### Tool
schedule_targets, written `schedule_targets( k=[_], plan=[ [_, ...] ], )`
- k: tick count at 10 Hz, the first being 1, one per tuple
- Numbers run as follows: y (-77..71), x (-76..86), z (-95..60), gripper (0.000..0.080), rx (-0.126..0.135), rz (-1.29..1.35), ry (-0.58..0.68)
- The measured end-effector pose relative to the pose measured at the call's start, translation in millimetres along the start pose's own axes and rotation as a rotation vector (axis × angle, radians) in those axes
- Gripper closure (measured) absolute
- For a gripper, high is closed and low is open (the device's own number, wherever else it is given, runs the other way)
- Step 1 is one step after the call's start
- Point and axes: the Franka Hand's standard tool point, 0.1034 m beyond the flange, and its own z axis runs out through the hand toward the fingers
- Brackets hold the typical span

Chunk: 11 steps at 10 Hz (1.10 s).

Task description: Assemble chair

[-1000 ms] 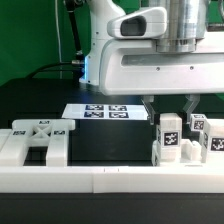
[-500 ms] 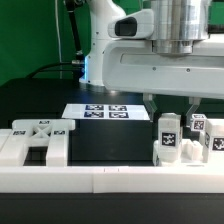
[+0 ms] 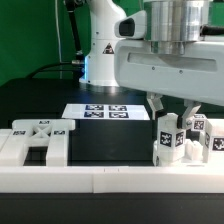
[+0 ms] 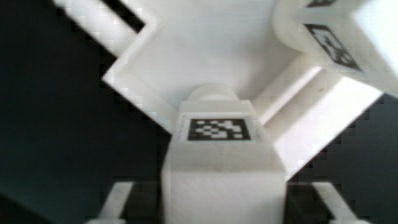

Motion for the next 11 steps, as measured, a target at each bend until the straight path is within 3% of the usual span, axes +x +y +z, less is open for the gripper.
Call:
schedule_targets(
  k=[7, 8, 9, 11],
  plan=[
    [-2.8, -0.4, 0.4, 0.0509, 0.020, 0.444, 0.001],
    [-2.9, -0.6, 0.5, 0.0452, 0.020, 0.455, 0.000],
    [-2.4, -0.2, 0.5, 0.0452, 0.019, 0.407, 0.001],
    [-1.2, 0.0, 0.8, 0.0182, 0.014, 0.311, -0.001]
  ],
)
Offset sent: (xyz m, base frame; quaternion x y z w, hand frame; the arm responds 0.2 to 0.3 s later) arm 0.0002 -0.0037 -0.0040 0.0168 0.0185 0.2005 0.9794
